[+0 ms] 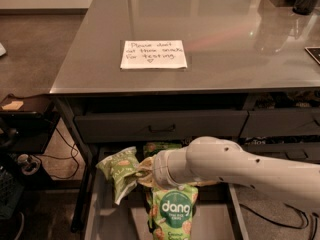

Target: Pick green jalapeno chip bag from middle drawer and place on counter

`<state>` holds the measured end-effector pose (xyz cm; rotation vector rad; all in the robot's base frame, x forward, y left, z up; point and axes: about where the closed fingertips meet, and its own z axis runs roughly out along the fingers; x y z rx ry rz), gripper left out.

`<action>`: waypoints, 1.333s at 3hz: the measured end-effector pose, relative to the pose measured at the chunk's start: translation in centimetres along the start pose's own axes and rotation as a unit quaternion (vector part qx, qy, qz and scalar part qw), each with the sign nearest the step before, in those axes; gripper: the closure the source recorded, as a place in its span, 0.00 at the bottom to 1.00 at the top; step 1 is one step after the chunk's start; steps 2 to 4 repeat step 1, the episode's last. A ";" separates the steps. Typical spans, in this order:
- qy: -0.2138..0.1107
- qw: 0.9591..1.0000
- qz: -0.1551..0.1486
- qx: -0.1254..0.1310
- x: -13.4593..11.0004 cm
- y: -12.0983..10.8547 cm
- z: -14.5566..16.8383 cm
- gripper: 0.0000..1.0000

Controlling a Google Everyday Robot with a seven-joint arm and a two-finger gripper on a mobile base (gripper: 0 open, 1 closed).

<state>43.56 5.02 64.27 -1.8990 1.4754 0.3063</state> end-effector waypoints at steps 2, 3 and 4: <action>0.006 1.000 -0.002 0.008 -1.5 -0.3 -4.5 1.00; 0.006 1.000 -0.002 0.008 -1.5 -0.3 -4.5 1.00; 0.006 1.000 -0.002 0.008 -1.5 -0.3 -4.5 1.00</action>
Offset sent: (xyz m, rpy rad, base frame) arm 0.0000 0.0000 0.0000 0.0000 0.0000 0.0000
